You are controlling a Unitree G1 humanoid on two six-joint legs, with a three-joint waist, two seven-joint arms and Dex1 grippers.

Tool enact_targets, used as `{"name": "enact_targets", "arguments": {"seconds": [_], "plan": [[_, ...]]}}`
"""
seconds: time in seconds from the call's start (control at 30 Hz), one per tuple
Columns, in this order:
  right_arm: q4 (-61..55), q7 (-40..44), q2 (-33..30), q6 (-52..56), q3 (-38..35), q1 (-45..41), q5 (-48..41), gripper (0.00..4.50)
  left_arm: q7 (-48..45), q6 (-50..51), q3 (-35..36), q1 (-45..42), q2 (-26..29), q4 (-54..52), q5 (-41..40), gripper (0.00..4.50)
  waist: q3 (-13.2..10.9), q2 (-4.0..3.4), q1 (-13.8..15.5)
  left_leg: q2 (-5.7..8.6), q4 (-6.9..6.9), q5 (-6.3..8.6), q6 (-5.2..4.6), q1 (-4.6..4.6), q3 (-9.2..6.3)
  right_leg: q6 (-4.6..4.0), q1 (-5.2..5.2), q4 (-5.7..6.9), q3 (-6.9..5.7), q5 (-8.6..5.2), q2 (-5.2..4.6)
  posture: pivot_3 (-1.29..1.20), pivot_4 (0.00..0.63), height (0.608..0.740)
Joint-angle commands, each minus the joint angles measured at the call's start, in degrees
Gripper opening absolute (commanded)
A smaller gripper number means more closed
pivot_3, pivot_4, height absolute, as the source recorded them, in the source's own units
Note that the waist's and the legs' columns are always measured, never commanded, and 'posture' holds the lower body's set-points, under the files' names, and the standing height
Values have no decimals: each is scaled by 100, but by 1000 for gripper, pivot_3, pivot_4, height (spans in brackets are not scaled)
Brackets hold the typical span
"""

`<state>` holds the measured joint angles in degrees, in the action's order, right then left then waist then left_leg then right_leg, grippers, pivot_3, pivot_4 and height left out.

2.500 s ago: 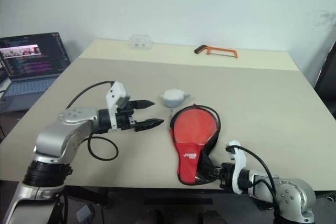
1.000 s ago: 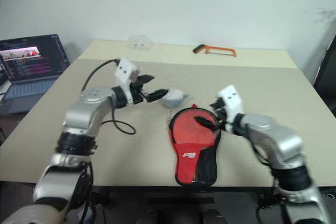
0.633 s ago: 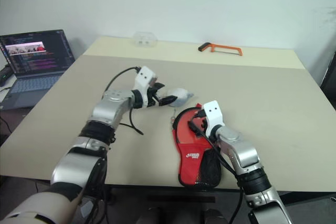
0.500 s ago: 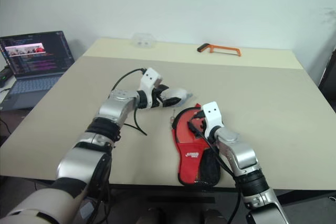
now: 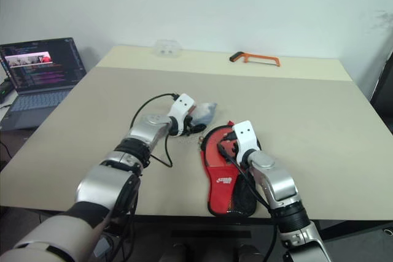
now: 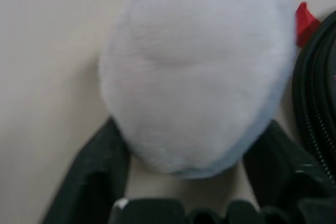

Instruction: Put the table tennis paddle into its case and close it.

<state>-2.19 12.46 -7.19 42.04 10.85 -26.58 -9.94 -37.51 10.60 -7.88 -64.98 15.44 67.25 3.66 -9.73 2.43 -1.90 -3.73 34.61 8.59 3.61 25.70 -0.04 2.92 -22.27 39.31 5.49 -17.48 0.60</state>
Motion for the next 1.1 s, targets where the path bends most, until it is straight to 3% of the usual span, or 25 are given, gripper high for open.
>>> {"name": "enact_targets", "arguments": {"seconds": [0.03,0.13,0.2,0.73,1.1], "plan": [[167,31,68,216,49,75,55,4500,57,-120,95,-216,-106,12,24,1670,0,0,-1,0,2,0,0,0,0,0,0,3,0,0,0,0,150,740],[137,33,88,248,67,104,95,4500,133,-142,108,-251,-148,58,68,660,0,0,-2,0,10,0,0,0,0,1,0,11,1,-1,0,0,150,740],[155,59,89,256,80,102,129,4500,246,-173,108,-296,-177,104,121,360,0,0,-2,1,14,0,0,0,-1,1,0,17,0,-1,0,0,150,740],[9,206,134,478,230,178,249,4500,1744,-959,-289,-1182,-758,848,1130,359,1,1,2,2,27,0,1,0,-2,28,-1,27,4,-11,1,0,150,740],[-381,110,178,668,333,454,286,4500,2951,-1245,-1047,-1574,-1749,1116,2220,359,0,1,2,3,25,0,1,2,-1,31,-3,22,5,-13,1,0,150,740]]}}
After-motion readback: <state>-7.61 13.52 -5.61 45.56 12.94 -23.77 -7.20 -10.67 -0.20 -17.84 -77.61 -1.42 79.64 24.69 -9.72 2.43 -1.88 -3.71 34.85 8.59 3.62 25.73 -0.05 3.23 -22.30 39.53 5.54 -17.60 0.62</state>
